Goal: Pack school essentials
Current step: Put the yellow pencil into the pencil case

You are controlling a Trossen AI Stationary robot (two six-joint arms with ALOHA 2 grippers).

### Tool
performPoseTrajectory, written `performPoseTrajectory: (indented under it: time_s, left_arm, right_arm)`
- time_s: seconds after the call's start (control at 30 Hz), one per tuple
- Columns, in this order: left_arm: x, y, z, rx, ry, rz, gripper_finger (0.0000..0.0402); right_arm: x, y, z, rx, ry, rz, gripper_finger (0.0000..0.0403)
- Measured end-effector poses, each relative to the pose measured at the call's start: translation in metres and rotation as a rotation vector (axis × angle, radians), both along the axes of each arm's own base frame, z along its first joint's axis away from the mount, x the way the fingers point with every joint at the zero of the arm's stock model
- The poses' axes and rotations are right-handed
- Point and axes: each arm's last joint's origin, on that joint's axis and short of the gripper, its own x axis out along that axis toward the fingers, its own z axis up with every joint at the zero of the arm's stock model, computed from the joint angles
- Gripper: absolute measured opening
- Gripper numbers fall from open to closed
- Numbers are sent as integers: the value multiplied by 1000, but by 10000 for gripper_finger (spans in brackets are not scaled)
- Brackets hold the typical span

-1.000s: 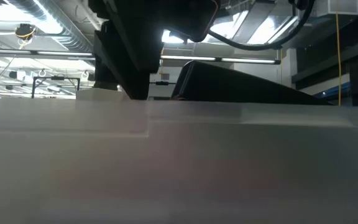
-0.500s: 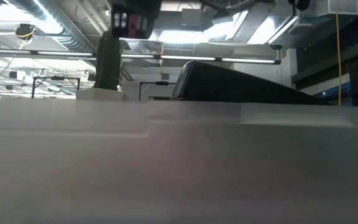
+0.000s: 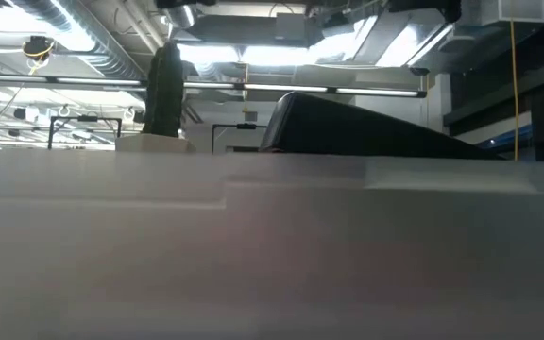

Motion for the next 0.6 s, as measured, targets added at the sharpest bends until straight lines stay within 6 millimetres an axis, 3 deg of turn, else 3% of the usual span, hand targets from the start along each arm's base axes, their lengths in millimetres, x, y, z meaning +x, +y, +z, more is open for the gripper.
performPoseTrajectory:
  time_s: [0.27,0.43,0.6]
  left_arm:
    - [-22,22,25,400,-129,187,105]
    - [-36,32,32,512,-68,88,105]
    - [-49,46,35,552,-12,112,105]
  right_arm:
    - [34,-4,-2,-41,-70,-97,171]
    - [62,-9,-6,-54,-129,-116,171]
    - [92,-19,-23,-59,-116,-147,171]
